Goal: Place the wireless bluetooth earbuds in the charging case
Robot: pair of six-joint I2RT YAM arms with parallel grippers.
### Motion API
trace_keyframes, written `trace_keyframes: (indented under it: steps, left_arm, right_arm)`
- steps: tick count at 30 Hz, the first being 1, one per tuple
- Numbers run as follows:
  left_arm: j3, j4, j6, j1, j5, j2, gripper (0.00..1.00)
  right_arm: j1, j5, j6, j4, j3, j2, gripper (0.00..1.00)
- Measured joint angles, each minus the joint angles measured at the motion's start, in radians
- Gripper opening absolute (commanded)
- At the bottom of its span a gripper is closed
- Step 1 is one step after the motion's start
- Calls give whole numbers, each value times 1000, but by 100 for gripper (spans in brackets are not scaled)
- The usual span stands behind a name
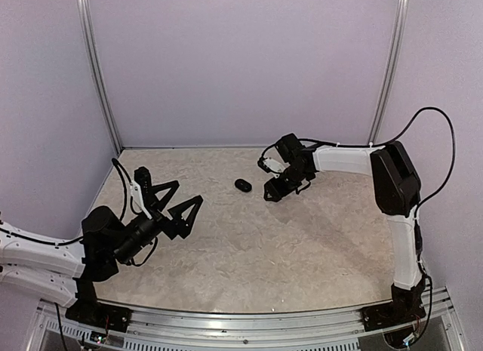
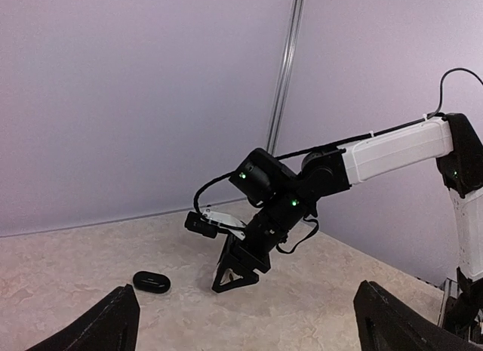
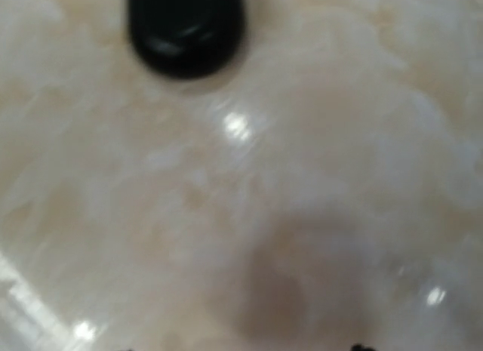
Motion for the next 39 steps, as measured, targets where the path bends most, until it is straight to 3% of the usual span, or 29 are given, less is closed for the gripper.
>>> trace_keyframes:
  steps: [5,17,24,27,39]
  left_arm:
    - [-1,-12,-9,6,0,-16,99]
    - [-6,-49,-6,19,-19,-39,99]
    - [15,-122,-21,44,-43,-67,99]
    - [65,-189,-48,55,-60,-47,99]
    - [380,-546,-159,147,-91,116,99]
  right_arm:
    - [-24,-18,-22,-23,99,93,60]
    - [-35,-31,-58,-68,325,245,76]
    - [-40,-32,-70,-76,336,250,89]
    - [-40,-29,-72,-60,298,205,99]
    - [-41,-2,-22,96,-2,-280,100]
